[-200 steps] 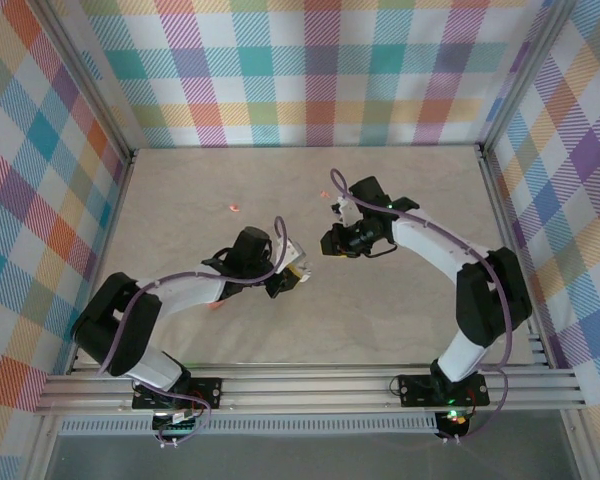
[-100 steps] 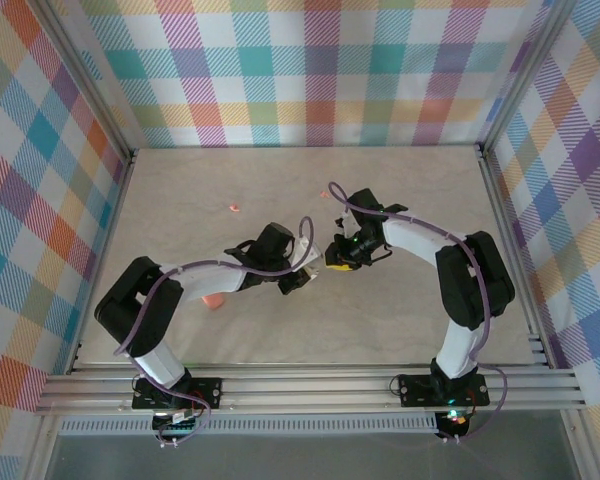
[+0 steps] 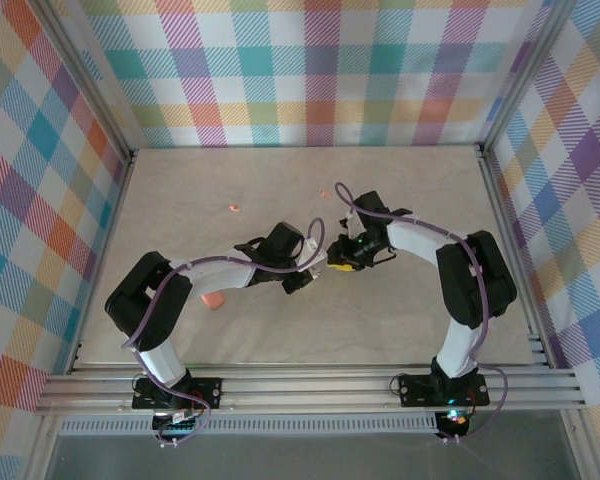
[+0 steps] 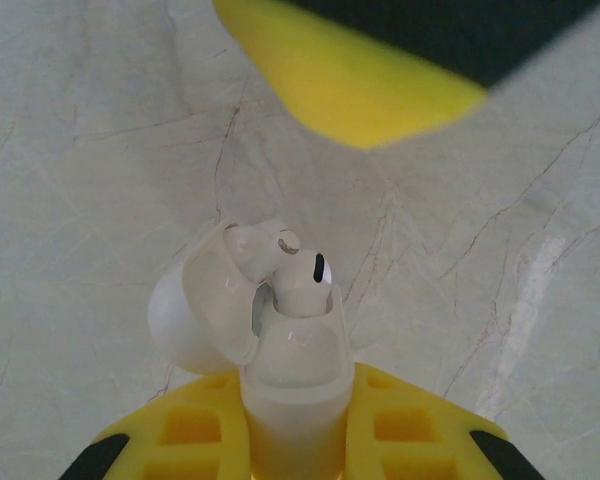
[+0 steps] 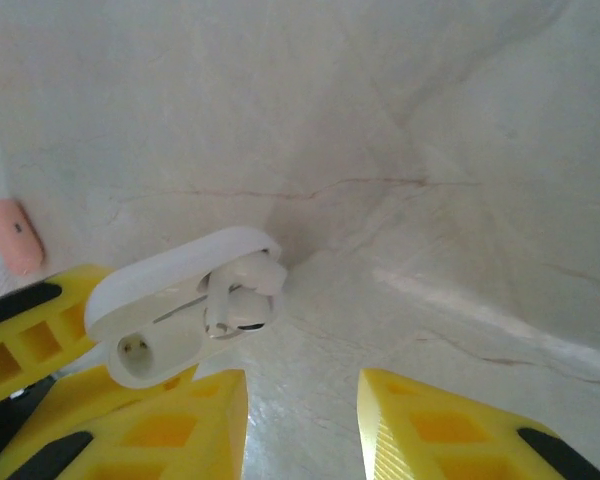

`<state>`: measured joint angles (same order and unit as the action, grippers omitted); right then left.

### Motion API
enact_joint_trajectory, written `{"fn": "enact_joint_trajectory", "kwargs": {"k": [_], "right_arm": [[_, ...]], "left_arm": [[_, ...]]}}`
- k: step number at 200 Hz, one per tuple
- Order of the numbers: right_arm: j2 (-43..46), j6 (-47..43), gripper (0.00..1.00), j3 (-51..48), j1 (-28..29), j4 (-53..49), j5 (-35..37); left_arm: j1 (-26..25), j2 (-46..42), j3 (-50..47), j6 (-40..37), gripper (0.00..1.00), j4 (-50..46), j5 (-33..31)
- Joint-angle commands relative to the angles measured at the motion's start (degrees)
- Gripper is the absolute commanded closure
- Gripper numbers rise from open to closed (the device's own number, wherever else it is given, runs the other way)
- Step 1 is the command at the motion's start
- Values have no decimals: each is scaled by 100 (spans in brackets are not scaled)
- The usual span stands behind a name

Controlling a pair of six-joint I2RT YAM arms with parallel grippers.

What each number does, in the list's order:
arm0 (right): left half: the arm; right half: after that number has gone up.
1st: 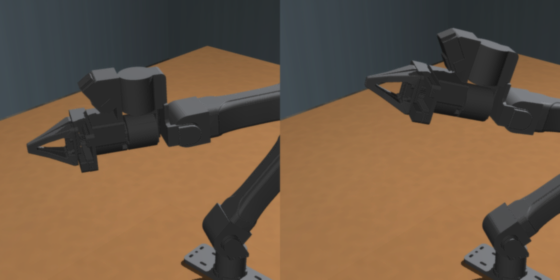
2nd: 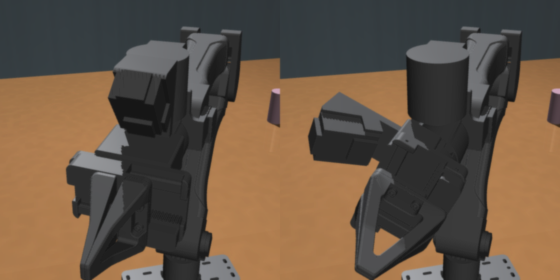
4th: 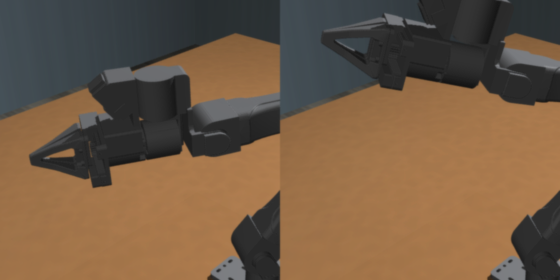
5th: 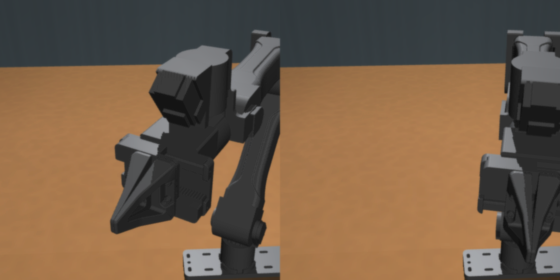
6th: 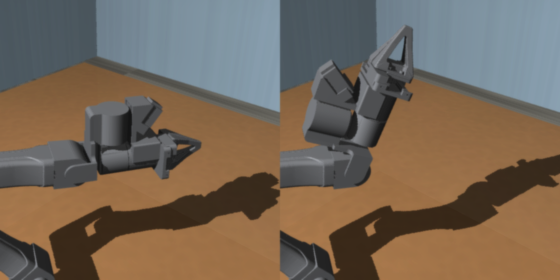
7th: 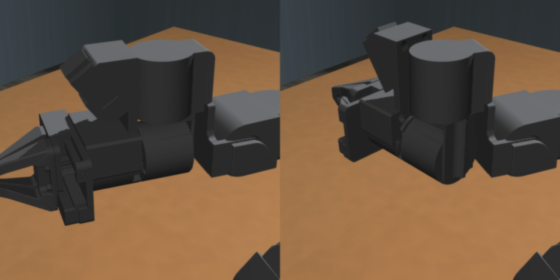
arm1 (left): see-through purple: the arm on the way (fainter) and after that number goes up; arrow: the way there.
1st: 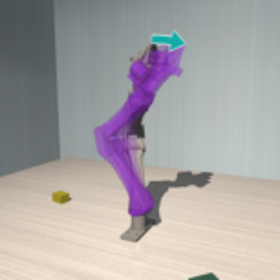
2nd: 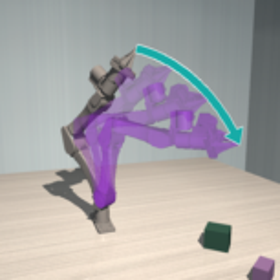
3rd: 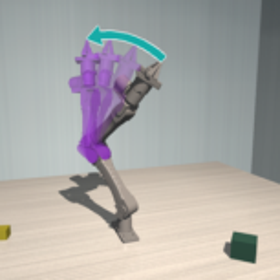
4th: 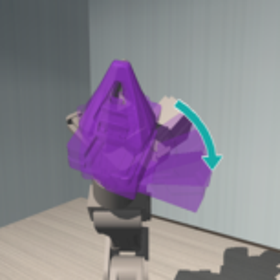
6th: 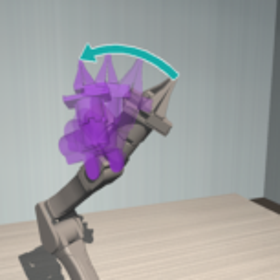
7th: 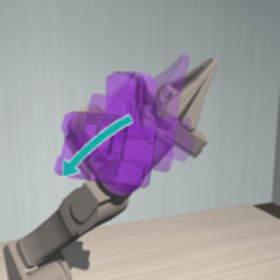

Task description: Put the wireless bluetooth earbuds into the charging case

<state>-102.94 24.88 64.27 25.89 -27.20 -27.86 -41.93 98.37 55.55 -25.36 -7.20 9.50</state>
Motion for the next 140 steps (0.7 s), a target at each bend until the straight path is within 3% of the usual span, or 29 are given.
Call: {"fn": "enact_joint_trajectory", "kwargs": {"k": [1,37,97,140], "right_arm": [[-1,52,64,-87,74,525,-654],[-101,-66,61,-33,192,566,-771],[-459,-156,62,112,206,-18,84],[-177,40,63,-13,-32,-127,368]], "left_arm": [[-47,-75,-34,-68,100,83,183],[-51,-66,-47,16,100,192,305],[-48,-245,-127,44,100,297,386],[-42,-353,-194,32,100,285,360]]}}
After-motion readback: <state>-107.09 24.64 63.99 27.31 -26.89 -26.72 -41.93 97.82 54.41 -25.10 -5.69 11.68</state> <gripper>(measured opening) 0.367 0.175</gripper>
